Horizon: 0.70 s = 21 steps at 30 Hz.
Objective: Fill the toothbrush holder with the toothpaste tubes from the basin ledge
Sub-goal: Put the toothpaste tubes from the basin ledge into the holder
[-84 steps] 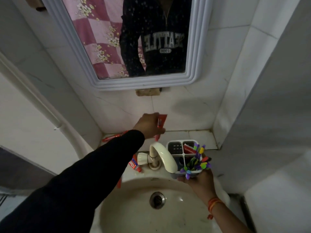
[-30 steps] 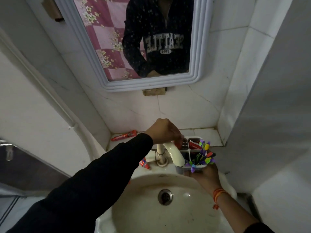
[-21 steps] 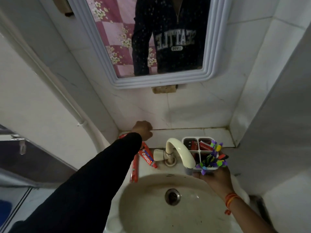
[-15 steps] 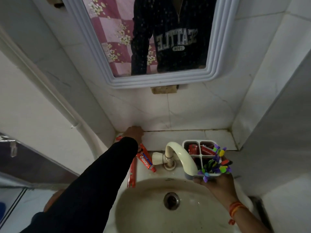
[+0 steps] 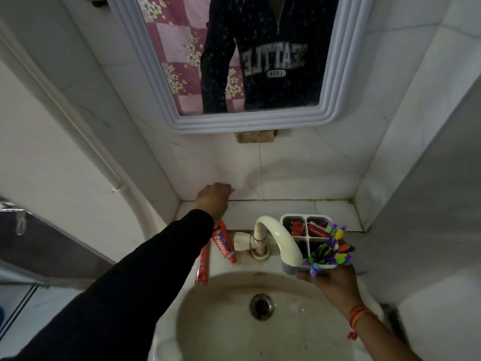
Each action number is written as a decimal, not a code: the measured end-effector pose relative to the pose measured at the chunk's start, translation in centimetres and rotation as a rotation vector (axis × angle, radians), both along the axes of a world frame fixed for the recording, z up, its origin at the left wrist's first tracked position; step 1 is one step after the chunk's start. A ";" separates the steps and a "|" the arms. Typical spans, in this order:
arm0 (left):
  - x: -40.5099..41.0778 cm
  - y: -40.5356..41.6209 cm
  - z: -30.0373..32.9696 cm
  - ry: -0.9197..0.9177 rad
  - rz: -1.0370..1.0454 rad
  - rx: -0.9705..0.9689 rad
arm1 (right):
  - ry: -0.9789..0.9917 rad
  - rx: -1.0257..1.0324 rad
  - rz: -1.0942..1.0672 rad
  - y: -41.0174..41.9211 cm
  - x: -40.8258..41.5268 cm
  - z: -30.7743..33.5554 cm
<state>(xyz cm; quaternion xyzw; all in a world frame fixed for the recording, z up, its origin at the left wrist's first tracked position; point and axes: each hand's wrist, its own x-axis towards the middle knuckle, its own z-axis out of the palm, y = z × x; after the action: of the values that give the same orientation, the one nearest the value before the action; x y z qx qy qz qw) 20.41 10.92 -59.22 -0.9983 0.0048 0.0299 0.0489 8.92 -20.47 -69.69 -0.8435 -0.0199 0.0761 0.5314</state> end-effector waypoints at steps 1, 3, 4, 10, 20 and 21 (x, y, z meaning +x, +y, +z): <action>-0.6 -0.7 1.0 -0.133 0.019 -0.110 | 0.008 0.014 -0.013 0.1 0.0 0.1; -2.1 -2.3 3.5 -0.363 0.045 -0.376 | 0.031 -0.016 -0.031 0.2 0.0 0.2; -2.8 -3.3 4.8 -0.436 0.051 -0.536 | 0.038 -0.015 -0.030 0.1 0.0 0.3; -5.5 -8.6 10.4 -0.379 -0.099 -0.860 | 0.065 -0.007 -0.055 0.0 -0.2 0.9; -3.5 -11.3 6.8 0.120 -0.146 -0.574 | 0.078 0.014 -0.074 -0.2 -0.1 0.7; -3.3 -11.1 6.8 0.122 -0.132 -0.594 | 0.076 0.025 -0.077 -0.3 0.0 0.4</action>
<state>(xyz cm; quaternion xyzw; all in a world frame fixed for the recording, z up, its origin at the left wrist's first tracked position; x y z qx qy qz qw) 17.13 -0.17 -52.45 -0.9628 0.0813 0.0836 -0.2437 8.94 -20.77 -69.27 -0.8335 0.0317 0.0874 0.5446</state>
